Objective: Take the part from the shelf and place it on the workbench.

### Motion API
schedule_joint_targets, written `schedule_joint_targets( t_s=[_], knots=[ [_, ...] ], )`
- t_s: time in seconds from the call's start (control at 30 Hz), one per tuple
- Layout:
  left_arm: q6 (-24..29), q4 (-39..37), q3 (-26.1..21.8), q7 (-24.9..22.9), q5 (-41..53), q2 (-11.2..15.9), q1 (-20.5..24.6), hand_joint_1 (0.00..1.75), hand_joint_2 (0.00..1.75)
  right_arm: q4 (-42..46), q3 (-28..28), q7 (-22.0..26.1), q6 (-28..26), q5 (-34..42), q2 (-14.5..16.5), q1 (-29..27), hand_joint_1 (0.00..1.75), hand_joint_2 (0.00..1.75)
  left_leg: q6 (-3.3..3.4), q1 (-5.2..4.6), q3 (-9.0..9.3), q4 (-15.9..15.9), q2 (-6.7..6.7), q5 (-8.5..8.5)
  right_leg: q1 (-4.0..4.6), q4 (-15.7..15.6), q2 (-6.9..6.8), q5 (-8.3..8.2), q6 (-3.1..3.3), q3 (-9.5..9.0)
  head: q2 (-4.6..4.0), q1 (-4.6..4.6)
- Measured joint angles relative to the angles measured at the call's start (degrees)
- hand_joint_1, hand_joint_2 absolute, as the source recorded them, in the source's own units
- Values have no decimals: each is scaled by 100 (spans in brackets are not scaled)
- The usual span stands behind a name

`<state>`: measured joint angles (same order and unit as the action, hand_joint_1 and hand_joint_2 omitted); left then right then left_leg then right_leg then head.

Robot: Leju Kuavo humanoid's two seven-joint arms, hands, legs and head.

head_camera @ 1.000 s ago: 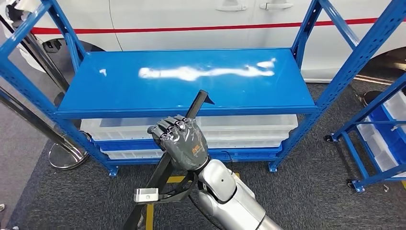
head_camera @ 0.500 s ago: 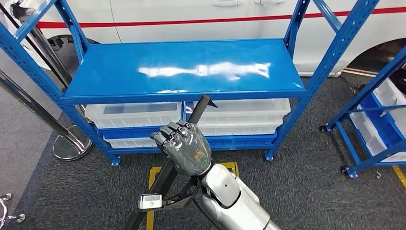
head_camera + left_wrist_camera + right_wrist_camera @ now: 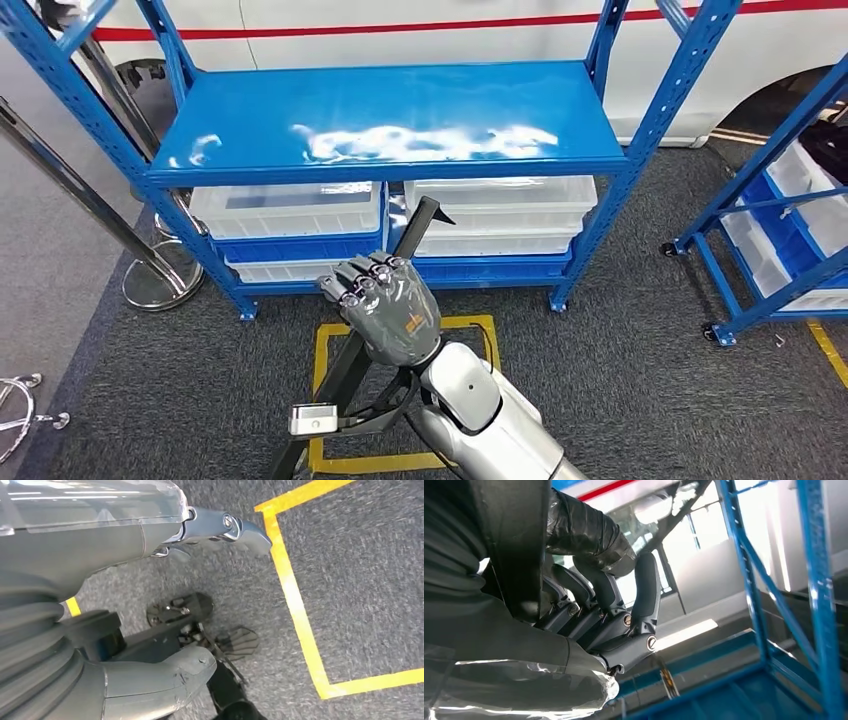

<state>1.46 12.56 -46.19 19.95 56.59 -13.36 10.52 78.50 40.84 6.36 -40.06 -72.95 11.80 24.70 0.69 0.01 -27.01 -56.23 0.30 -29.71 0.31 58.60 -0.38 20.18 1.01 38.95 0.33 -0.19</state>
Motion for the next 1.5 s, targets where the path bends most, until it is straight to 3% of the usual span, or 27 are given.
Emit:
schedule_joint_targets(
  t_s=[0.07, 0.17, 0.2, 0.27, 0.33, 0.4, 0.47, 0.53, 0.57, 0.63, 0.7, 0.73, 0.77, 0.8, 0.83, 0.9, 0.97, 1.03, 1.07, 1.13, 1.2, 1.23, 1.27, 1.3, 1.37, 1.43, 1.5],
  knots=[
    [-1, -1, 4, -2, -1, -9, 1, 0, 175, 2, 1, -10, 0, -5, -9, 1, 175, 175, 72, 28, -101, 53, 26, 155, -1, 89, 25, 170, -65, 81, 0, 2],
    [-1, -2, 11, -2, -1, -14, 6, 0, 175, 3, 1, -26, 0, -16, -27, -11, 175, 175, 134, 42, -371, 40, 45, 382, -47, 1020, 39, 1027, -147, 329, 0, 3],
    [-1, -2, 14, -2, 1, -14, 4, 0, 175, 3, 1, -31, 0, -18, -33, -17, 175, 175, 130, 43, -472, 15, 47, 443, -61, 1381, 39, 1175, -170, 384, 0, 3],
    [-2, -2, 15, -2, 0, -14, 1, 0, 175, 2, 1, -40, 0, -18, -45, -30, 175, 175, 110, 46, -668, -51, 51, 544, -83, 1627, 38, 1051, -201, 272, 0, 3],
    [-2, -2, 17, -2, -1, -14, 2, 0, 175, 4, 1, -44, -1, -25, -51, -35, 175, 175, 72, 53, -835, -129, 51, 618, -106, 1098, 37, 806, -199, -208, 0, 3],
    [-2, -2, 21, 0, -2, -16, 5, 0, 175, 15, 1, -48, -2, -38, -48, -31, 175, 175, 10, 51, -946, -183, 47, 689, -86, 355, 45, 846, -160, -709, 0, 1],
    [-2, -2, 24, 3, -4, -19, 6, 0, 175, 23, 1, -59, -2, -53, -46, -25, 175, 175, -58, 51, -988, -175, 43, 784, -47, 43, 56, 911, -105, -862, 0, 1],
    [-2, -2, 25, 5, -4, -21, 0, 0, 175, 24, 1, -70, -2, -76, -48, -26, 175, 175, -123, 64, -1018, -157, 33, 830, -51, -12, 48, 815, -18, -812, 0, 2],
    [-2, -2, 25, 5, -4, -22, -5, 0, 175, 23, 1, -74, -1, -89, -48, -27, 175, 175, -155, 72, -1062, -223, 25, 732, -58, -42, 37, 759, 40, -779, 0, 0],
    [-3, -2, 26, 4, -4, -22, -16, 0, 175, 22, 1, -79, 0, -107, -48, -29, 175, 175, -209, 89, -1230, -707, 12, 259, -74, -78, 14, 635, 135, -679, 0, -2],
    [-4, -2, 27, 3, -4, -23, -19, 0, 175, 21, 1, -80, 0, -114, -48, -35, 175, 175, -254, 96, -1437, -1507, 11, -230, -66, -67, 7, 530, 160, -535, 0, -3],
    [-4, -2, 27, 3, -5, -23, -20, 0, 175, 20, 1, -80, 0, -116, -49, -42, 175, 175, -268, 99, -1471, -1782, 11, -318, -62, -55, 3, 485, 158, -462, 0, -3],
    [-6, -2, 27, 3, -5, -22, -21, 0, 175, 20, 1, -80, 0, -116, -49, -47, 175, 175, -275, 103, -1403, -1853, 11, -284, -63, -38, 1, 446, 150, -394, 0, -3],
    [-7, -2, 27, 3, -6, -22, -20, 0, 175, 20, 1, -80, 0, -116, -50, -51, 175, 175, -275, 107, -1214, -1677, 11, -150, -66, -16, 2, 415, 138, -333, 0, -4],
    [-9, -2, 27, 3, -7, -21, -17, 0, 175, 20, 1, -82, 0, -116, -50, -52, 175, 175, -266, 112, -936, -1312, 9, 10, -69, 10, 4, 389, 123, -284, 0, -4],
    [-15, -2, 31, 4, -7, -21, 1, 0, 175, 21, 1, -90, 0, -118, -50, -47, 175, 175, -234, 99, -386, -491, -9, 140, -61, 63, 6, 341, 70, -202, 0, -3],
    [-20, -2, 34, 4, -7, -22, 10, 0, 175, 22, 1, -96, -1, -121, -49, -39, 175, 175, -194, 72, -197, -140, -30, 104, -55, 75, 3, 267, 0, -158, 0, -3],
    [-22, -2, 36, 0, -7, -26, 4, 0, 175, 21, 1, -97, -2, -123, -52, -34, 175, 175, -121, 74, -241, -99, -20, 174, -63, 62, 11, 209, -75, -138, 0, -2],
    [-22, -3, 37, -3, -7, -30, 7, 0, 175, 21, 1, -98, -2, -122, -55, -32, 175, 175, -67, 83, -279, -83, -7, 228, -65, 106, 19, 282, -107, -107, 0, -1],
    [-22, -4, 38, -5, -8, -37, 26, 0, 175, 21, 2, -98, -2, -121, -61, -26, 175, 175, 41, 101, -400, -68, 21, 351, -70, 502, 34, 720, -148, 33, 0, 1],
    [-21, -4, 38, -6, -9, -37, 38, 0, 175, 21, 2, -98, -2, -119, -67, -26, 175, 175, 91, 77, -570, -97, 28, 462, -73, 1243, 36, 1239, -170, 229, 0, 1],
    [-20, -4, 38, -6, -10, -37, 39, 0, 175, 21, 1, -98, -2, -119, -72, -29, 175, 175, 96, 67, -662, -119, 32, 516, -73, 1555, 37, 1348, -177, 277, 0, 1],
    [-20, -4, 38, -6, -10, -36, 39, 0, 175, 21, 1, -98, -2, -119, -76, -31, 175, 175, 94, 58, -756, -147, 35, 566, -74, 1708, 36, 1318, -176, 245, 0, 1],
    [-19, -4, 38, -6, -10, -36, 40, 0, 175, 21, 1, -98, -2, -119, -79, -32, 175, 175, 90, 53, -849, -179, 37, 613, -73, 1671, 36, 1183, -168, 119, 0, 1],
    [-19, -4, 38, -6, -10, -36, 44, 0, 175, 22, 2, -98, -2, -119, -80, -26, 175, 175, 67, 45, -1007, -242, 32, 702, -66, 1064, 37, 940, -122, -390, 0, 0],
    [-19, -4, 39, -9, -6, -36, 49, 0, 175, 33, 3, -98, -2, -119, -73, -15, 175, 175, 16, 34, -1091, -266, 26, 800, -35, 320, 39, 991, -66, -873, 0, -2],
    [-18, -4, 41, -19, 0, -35, 54, 0, 175, 45, 3, -98, -2, -119, -66, 2, 175, 175, -49, 37, -1117, -227, 26, 922, 1, 24, 42, 1037, -26, -997, 0, 0]
  ],
)
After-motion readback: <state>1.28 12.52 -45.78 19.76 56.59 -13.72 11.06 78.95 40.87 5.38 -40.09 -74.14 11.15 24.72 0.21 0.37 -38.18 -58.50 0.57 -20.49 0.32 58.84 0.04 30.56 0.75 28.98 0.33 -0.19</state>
